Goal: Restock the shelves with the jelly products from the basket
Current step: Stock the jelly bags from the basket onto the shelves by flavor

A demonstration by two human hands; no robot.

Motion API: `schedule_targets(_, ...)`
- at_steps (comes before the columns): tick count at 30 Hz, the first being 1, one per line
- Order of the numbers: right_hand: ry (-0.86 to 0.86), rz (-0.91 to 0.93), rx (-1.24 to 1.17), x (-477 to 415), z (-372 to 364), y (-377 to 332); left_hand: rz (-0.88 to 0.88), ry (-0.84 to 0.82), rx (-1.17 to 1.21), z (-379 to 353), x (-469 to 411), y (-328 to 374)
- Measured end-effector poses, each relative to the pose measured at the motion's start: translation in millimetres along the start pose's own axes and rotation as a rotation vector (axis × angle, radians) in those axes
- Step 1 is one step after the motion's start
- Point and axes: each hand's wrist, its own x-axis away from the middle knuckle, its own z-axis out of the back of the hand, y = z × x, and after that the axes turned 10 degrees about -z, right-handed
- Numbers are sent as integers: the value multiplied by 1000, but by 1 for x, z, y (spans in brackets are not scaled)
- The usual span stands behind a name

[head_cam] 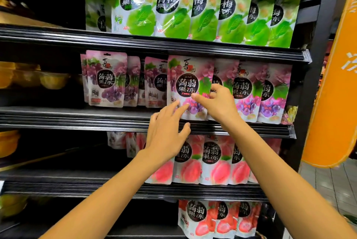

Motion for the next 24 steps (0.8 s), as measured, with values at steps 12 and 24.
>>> schedule_targets(12, 111, 37, 395, 10, 8, 21, 6, 4, 8, -6, 0, 1)
schedule_targets(24, 198, 50, 289, 31, 9, 24, -20, 207, 237, 11, 31, -3)
